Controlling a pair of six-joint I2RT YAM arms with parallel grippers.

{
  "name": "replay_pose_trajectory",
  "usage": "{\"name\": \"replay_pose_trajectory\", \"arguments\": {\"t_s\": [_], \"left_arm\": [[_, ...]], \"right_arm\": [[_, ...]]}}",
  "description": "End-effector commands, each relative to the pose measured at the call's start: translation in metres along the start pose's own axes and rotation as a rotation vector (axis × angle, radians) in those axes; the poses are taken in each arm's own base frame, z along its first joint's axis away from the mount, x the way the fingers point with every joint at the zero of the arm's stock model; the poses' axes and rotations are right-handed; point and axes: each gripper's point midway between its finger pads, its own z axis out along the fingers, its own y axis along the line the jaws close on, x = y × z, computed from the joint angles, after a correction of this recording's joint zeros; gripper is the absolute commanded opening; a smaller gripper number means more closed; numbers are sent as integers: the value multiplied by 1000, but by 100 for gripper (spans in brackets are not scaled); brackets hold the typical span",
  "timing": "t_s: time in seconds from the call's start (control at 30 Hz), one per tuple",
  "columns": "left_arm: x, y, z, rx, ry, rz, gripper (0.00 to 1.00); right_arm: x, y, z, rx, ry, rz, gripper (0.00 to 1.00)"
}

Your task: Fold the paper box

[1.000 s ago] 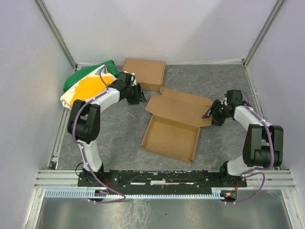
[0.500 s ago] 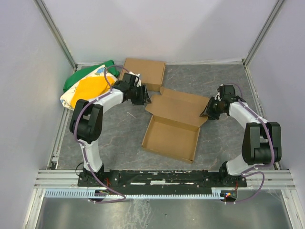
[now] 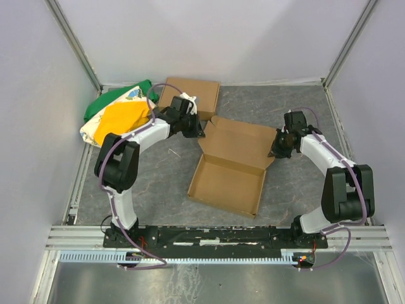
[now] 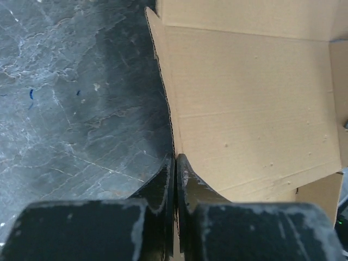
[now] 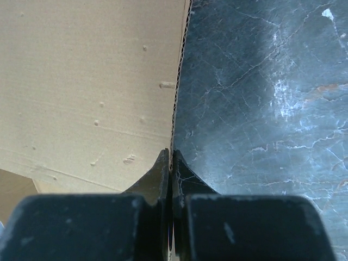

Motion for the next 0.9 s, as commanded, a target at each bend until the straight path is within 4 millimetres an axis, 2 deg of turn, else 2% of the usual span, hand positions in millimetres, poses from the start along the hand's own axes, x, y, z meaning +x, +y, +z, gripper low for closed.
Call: {"name": "replay_pose_trajectory", "arguments": {"t_s": [0.0, 0.1, 0.3, 0.4, 0.5, 0.57, 0.7, 0.87], "left_arm": [[-12, -25, -23, -37, -75, 154, 3], [-15, -31, -43, -123, -143, 216, 3], [-11, -53, -84, -263, -288, 315, 3], [-16, -55, -111, -311, -402, 281, 3], [-13, -48, -130, -318, -521, 213, 3], [-5, -39, -137, -318, -586, 175, 3], [13, -27, -142, -296, -662, 140, 3], [28, -30, -147, -241, -741, 142, 8]], "right_arm": [[-20, 12, -32, 16, -110, -82, 2], [-25, 18, -46, 37, -167, -135, 2], [-31, 51, -75, -10, -307, -263, 2], [-33, 56, -77, -22, -377, -292, 2], [-35, 59, -70, -56, -479, -311, 2], [-37, 60, -65, -92, -580, -318, 2], [-39, 61, -69, -174, -787, -316, 2], [-28, 67, -69, -247, -914, -395, 2]]}}
